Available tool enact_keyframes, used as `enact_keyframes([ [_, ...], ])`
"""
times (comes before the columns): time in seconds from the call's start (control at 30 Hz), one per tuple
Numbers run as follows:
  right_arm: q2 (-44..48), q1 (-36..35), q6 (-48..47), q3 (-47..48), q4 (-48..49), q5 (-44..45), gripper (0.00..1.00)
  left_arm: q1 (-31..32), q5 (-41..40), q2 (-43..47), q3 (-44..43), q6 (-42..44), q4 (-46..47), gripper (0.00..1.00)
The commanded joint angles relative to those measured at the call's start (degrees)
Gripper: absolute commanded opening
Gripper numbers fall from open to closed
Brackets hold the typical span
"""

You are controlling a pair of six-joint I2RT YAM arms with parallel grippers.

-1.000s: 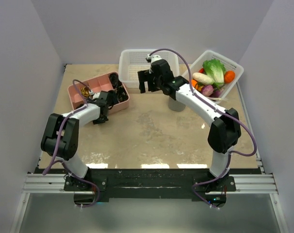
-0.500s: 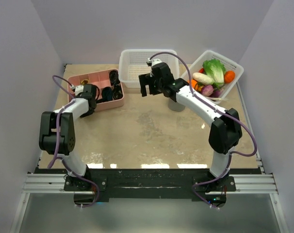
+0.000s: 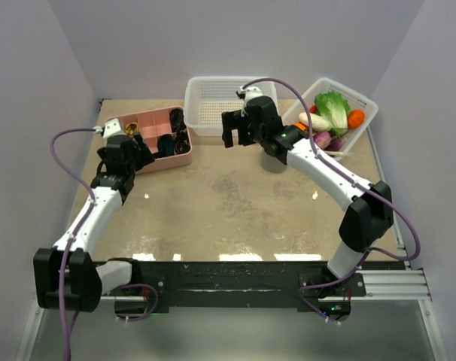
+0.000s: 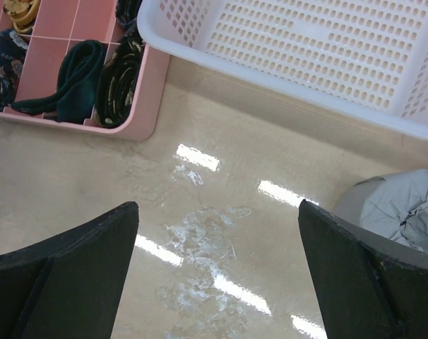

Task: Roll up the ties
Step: Reset both arms

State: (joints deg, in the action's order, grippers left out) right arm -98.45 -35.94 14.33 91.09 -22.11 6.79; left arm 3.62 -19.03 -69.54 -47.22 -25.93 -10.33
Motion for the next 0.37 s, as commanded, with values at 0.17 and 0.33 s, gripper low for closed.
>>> enact_keyframes([
  [0.17,12.7,0.3,-0.6,-11.6,11.1,4.3,0.99,1.0,13.7,13.4,5.8,1.5,9.4,1.00],
  [0.33,19.2,0.3,-2.6,-17.5,15.3,5.1,0.99,1.0,17.5,17.7,9.6,2.7,17.0,1.00],
])
